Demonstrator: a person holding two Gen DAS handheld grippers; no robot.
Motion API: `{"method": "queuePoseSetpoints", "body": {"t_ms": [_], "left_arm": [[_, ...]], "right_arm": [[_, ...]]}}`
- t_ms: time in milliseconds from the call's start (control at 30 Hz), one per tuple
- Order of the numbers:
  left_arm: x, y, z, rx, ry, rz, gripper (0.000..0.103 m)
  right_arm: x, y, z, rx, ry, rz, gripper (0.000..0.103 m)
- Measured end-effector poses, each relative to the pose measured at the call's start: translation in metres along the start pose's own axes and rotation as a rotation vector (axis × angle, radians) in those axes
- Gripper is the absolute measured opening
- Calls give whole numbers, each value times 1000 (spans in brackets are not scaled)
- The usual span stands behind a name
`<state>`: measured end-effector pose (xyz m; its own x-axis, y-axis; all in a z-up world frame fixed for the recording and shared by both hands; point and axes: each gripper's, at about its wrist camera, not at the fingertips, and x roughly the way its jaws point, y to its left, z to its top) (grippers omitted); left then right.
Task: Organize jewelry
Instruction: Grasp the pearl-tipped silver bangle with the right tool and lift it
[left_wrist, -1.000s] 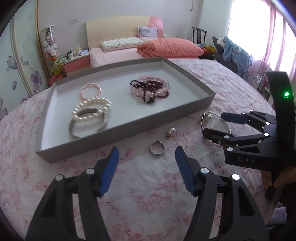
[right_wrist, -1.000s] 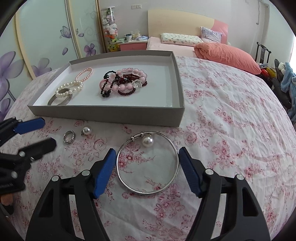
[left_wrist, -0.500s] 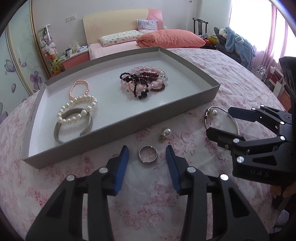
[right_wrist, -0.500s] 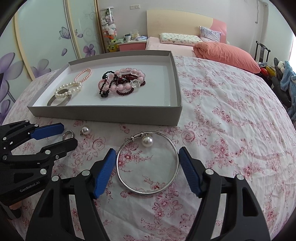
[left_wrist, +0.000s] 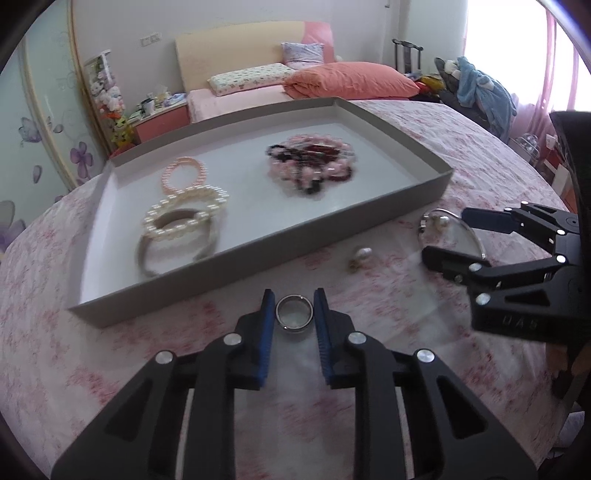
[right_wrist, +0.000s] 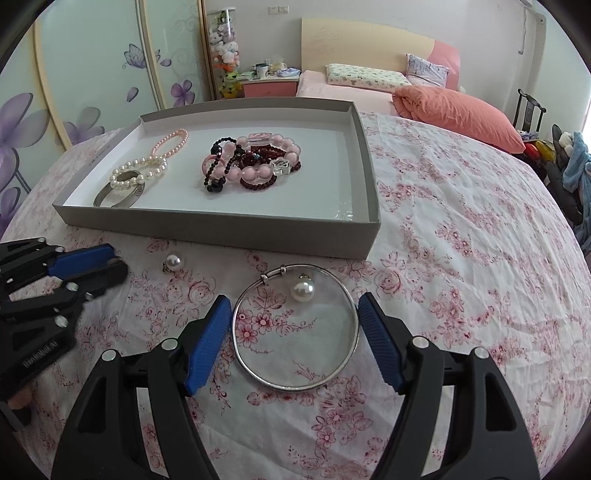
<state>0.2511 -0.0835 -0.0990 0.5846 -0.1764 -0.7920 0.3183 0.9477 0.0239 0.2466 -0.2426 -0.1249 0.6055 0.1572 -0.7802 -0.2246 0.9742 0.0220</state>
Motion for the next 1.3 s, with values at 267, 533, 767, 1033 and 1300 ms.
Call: {"method": "queuePoseSetpoints", "body": {"t_ms": [267,533,767,1033,1300], "left_arm": [[-22,38,-11,-70,-33,54,22],[-44,55,-22,-125,-83,50,22],[-54,57,-25,-143,-108,46,22],[-61,54,-27,-142,-120,47,22],[-69,52,-27,-143,-137,52,22]], "right_arm": [[-6,1,0,5,-40,2,69],[-28,6,1,3,-139,22,69],[-43,15,2,-2,-193,45,69],[-54,24,2,-19,-221,67,69],[-60,27,3,-20,-235,78,70]]}}
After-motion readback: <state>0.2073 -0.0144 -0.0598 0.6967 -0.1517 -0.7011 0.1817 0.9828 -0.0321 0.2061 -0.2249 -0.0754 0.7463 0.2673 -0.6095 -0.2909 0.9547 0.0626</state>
